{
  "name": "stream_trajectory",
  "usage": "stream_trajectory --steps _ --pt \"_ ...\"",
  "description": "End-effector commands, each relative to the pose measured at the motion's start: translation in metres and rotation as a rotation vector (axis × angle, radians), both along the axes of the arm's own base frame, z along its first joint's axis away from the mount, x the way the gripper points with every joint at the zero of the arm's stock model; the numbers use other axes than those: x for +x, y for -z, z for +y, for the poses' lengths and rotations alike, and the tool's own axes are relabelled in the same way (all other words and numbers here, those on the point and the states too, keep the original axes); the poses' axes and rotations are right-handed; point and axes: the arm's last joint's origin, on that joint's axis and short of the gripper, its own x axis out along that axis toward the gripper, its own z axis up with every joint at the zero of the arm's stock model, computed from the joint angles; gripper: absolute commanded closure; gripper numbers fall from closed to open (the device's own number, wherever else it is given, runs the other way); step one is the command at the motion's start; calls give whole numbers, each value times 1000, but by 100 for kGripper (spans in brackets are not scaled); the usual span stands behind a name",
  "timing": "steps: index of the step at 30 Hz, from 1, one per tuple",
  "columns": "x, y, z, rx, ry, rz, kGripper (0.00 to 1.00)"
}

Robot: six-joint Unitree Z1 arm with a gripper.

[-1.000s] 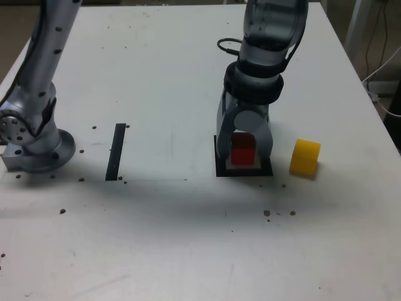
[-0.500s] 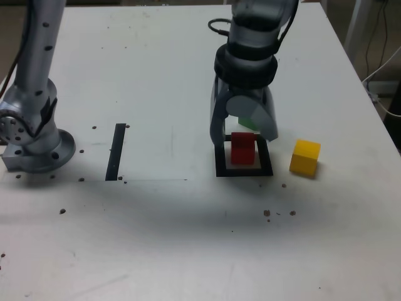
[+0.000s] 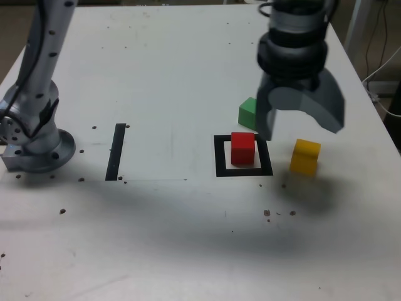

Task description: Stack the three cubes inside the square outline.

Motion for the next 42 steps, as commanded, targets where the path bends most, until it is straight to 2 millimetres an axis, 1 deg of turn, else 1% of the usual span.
stream_trajectory --steps 1,7,13,16,22,26,31,39,42 --pt "10 8 4 6 32 19 2" --pt "23 31 13 18 112 85 6" --pt "29 50 14 16 136 140 10" --pt "33 57 13 11 139 148 12" --pt "40 54 10 7 144 122 16" --pt "45 52 9 8 142 111 24" --pt "47 55 8 1 131 121 34" --pt "48 61 7 -20 126 133 40" --pt "49 62 7 -17 126 132 45"
